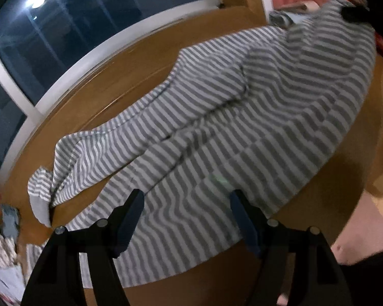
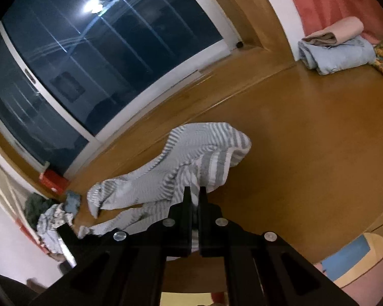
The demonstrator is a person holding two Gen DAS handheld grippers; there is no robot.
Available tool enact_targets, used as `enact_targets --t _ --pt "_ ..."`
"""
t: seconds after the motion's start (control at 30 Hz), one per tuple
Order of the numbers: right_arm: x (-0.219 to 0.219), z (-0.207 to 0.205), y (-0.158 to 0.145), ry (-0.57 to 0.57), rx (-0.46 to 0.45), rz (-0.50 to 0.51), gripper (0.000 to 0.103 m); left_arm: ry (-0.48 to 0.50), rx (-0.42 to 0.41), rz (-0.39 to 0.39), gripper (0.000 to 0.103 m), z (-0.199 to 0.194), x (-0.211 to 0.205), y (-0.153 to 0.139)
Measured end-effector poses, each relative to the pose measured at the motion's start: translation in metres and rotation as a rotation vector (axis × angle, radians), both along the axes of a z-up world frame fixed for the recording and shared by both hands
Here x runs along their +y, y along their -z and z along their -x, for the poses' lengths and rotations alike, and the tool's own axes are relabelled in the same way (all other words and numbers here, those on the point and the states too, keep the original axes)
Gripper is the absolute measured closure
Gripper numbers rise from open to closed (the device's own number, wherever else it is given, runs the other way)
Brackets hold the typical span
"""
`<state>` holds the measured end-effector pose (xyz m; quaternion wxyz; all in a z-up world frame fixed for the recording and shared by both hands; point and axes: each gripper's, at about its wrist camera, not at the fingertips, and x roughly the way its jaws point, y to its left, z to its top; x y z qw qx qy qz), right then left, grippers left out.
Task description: Fold clothes
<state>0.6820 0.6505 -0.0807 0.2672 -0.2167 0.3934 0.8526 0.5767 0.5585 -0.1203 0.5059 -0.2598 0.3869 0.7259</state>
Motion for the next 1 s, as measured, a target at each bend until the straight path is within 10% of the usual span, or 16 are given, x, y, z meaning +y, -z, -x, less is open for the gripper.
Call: enact_targets --t 0.07,0.13,0.33,0.57,0.63,0.77,1.0 --pt "-0.002 -0.001 -0.005 -0.015 -0.013 -0.029 0.099 -0.031 -0.068 -0.022 0.084 0.008 0.000 -0.006" --pt "-0.003 0.000 -0.009 -0.023 -0.050 -0.069 0.099 -0.056 -0.127 -0.046 0.095 0.015 -0.004 -0.016" --pt "-0.003 0.019 0.022 -0.072 -0.359 -0.125 0.099 -0.134 -0.239 -0.102 0.096 0.026 -0.050 -0.059" --pt "-0.015 0.016 0.053 -0.142 -0.394 -0.082 0.099 -0.144 -0.232 0.004 0.096 0.020 -0.049 -0.041" --pt "-0.012 0.008 0.051 -0.131 -0.327 -0.036 0.099 -0.073 -0.213 0.046 0.091 0.007 -0.040 -0.033" --pt "-0.005 -0.004 0.035 -0.105 -0.152 0.040 0.099 0.094 -0.089 0.069 0.031 -0.036 -0.026 -0.022" --pt "-0.001 -0.008 -0.007 -0.106 0.011 0.032 0.099 0.102 0.017 -0.002 0.023 -0.054 0.004 -0.011"
